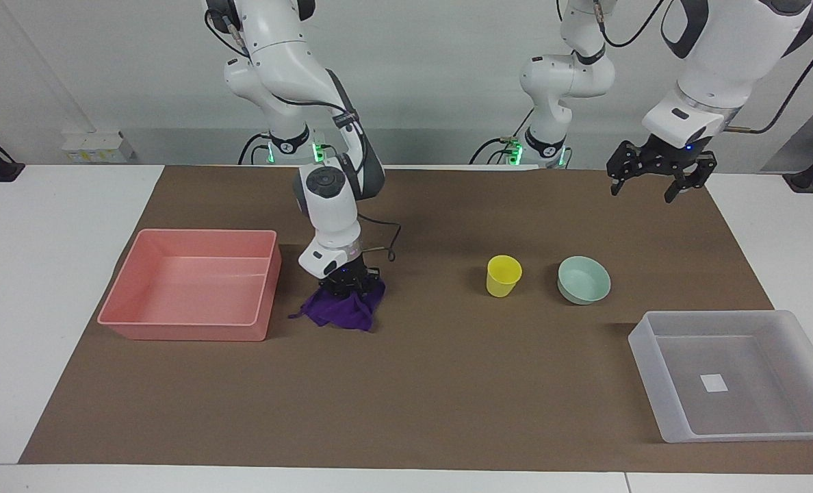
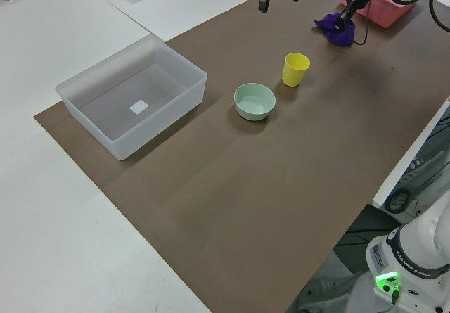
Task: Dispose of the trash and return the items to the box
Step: 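Carry the purple cloth into the pink tray while the left gripper reaches the bowl, then release the cloth in the tray while the left gripper lifts the bowl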
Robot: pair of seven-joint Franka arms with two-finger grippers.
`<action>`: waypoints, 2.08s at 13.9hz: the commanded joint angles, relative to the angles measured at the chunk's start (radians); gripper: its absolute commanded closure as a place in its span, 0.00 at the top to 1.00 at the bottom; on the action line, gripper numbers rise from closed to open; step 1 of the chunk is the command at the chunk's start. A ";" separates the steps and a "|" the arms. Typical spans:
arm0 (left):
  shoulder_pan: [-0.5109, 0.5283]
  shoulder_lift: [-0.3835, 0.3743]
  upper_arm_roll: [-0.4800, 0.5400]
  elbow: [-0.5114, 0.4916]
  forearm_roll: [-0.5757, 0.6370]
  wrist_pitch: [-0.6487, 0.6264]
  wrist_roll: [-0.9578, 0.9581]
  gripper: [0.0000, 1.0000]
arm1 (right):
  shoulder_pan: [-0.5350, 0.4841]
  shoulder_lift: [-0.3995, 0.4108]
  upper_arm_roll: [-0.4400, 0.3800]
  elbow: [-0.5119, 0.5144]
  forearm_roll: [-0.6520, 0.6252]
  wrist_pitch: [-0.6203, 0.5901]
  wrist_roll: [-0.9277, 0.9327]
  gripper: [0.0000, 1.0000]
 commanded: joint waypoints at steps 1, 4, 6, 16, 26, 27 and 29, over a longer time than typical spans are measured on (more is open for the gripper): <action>-0.020 -0.004 -0.006 0.001 0.013 -0.030 0.005 1.00 | -0.012 -0.025 0.008 0.028 0.018 -0.052 0.057 0.00; -0.038 -0.039 -0.006 -0.076 0.013 0.023 0.000 1.00 | -0.015 -0.103 0.000 0.085 0.018 -0.156 0.096 0.00; -0.035 -0.091 -0.006 -0.231 0.011 0.192 -0.004 1.00 | -0.041 -0.161 -0.006 0.128 0.003 -0.250 0.093 0.00; 0.071 0.113 -0.005 -0.390 0.009 0.609 -0.014 1.00 | -0.375 -0.278 -0.006 0.138 0.001 -0.398 -0.393 0.00; 0.084 0.260 -0.006 -0.503 0.005 0.864 -0.020 1.00 | -0.495 -0.255 -0.006 -0.088 0.001 -0.158 -0.545 0.00; 0.084 0.257 -0.006 -0.505 0.003 0.854 -0.020 0.96 | -0.509 -0.241 -0.006 -0.094 0.001 -0.158 -0.545 0.00; 0.084 0.237 -0.006 -0.505 -0.012 0.820 -0.020 0.80 | -0.517 -0.231 -0.006 -0.108 0.001 -0.143 -0.535 0.08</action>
